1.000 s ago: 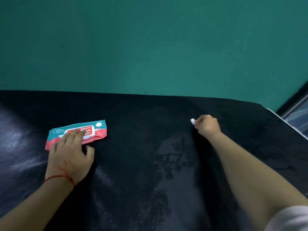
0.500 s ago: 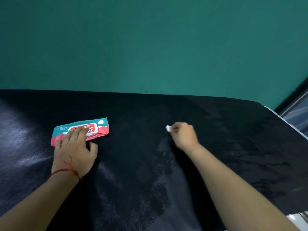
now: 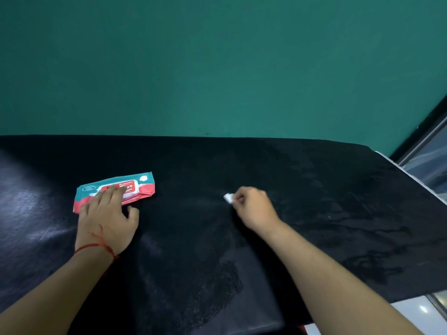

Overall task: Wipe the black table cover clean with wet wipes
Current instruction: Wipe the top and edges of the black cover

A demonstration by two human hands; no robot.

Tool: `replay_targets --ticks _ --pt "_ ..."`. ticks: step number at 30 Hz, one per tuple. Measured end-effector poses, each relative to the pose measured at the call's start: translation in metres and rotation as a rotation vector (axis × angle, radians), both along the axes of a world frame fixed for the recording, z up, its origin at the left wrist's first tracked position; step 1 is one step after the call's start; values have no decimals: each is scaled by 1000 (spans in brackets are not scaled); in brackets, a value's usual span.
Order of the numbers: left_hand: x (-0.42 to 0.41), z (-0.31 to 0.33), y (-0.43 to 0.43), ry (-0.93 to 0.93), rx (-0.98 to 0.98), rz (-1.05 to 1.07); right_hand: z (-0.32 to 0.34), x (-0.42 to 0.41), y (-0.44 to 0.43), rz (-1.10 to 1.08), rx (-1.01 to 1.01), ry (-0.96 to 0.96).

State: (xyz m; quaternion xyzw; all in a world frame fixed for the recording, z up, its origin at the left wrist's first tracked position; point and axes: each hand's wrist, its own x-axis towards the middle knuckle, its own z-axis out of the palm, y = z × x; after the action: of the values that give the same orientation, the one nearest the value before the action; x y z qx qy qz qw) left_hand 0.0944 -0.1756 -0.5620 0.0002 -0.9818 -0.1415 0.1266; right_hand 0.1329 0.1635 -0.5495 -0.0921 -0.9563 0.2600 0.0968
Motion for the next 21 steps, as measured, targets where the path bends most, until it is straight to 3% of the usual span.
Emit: replay_targets --ticks 5,10,15,21 --pt "-1 -2 -1 7 -5 -5 3 -13 92 -350 -46 -22" --pt "-2 -3 -2 11 -5 -7 10 -1 123 -485 -5 -66" --pt "-2 -4 -3 8 -11 -5 6 5 79 -410 -2 -44" --pt "-1 -4 -3 -3 -12 -4 -8 33 -14 -146 -80 -5"
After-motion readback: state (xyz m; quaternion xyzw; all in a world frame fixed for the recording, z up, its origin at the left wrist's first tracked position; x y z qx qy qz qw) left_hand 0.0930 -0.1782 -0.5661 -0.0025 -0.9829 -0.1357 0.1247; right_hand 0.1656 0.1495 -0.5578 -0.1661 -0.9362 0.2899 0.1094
